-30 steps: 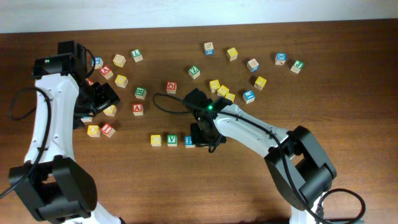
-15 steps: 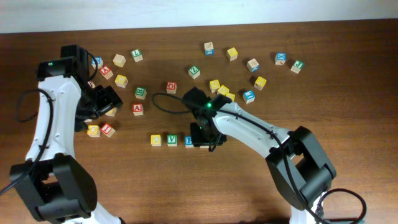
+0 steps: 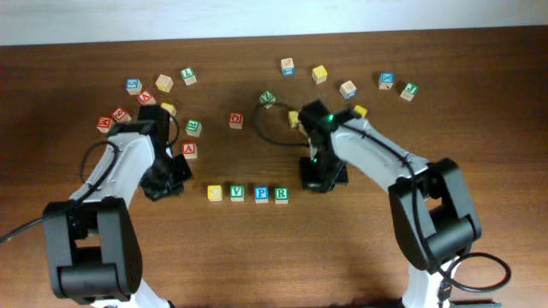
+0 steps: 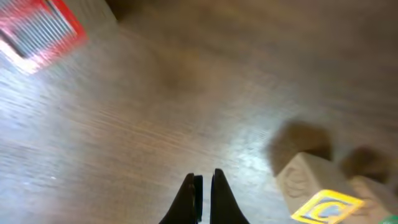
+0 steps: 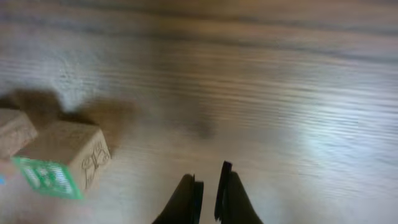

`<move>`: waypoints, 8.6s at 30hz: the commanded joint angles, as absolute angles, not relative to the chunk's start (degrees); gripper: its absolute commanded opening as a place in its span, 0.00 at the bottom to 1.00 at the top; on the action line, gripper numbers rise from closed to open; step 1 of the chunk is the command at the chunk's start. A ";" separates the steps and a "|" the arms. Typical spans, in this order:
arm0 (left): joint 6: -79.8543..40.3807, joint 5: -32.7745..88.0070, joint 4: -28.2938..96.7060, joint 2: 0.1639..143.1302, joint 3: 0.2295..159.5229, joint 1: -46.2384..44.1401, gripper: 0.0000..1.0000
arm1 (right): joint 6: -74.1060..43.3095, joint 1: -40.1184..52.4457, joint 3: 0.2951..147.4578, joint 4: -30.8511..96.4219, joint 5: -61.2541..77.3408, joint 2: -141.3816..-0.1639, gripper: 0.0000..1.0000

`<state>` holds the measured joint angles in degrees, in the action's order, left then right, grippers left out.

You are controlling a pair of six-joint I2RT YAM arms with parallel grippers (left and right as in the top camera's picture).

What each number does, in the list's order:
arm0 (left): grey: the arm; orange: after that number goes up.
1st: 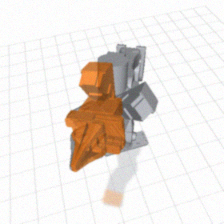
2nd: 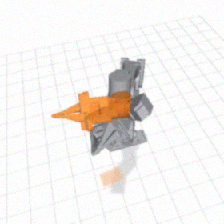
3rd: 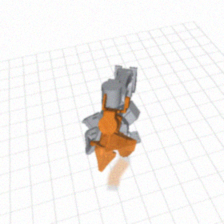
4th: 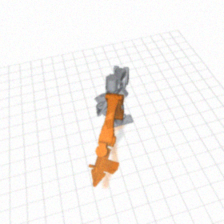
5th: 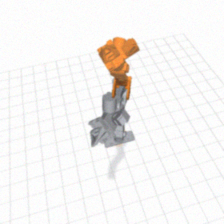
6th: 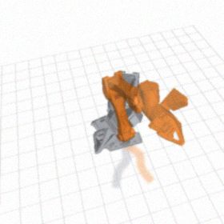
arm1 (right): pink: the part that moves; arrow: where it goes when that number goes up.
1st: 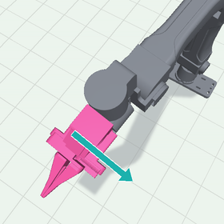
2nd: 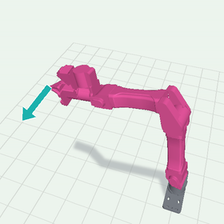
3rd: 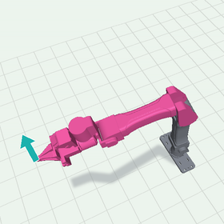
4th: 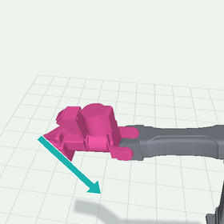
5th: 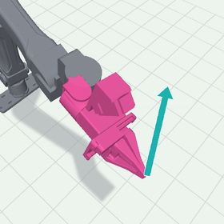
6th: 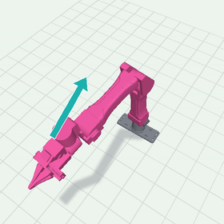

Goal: Spell out CVPR

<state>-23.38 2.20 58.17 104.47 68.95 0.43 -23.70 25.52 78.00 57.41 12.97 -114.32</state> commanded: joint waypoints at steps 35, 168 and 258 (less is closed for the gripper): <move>-22.15 9.91 50.15 104.14 62.70 -6.31 0.00 | -30.57 32.73 75.11 46.22 20.86 -114.08 0.04; -24.82 3.16 71.07 111.90 91.13 5.58 0.00 | -48.51 47.68 75.22 39.16 8.27 -113.97 0.04; -24.80 3.16 72.79 111.90 91.13 5.58 0.00 | -45.25 49.39 75.20 42.65 0.54 -113.95 0.05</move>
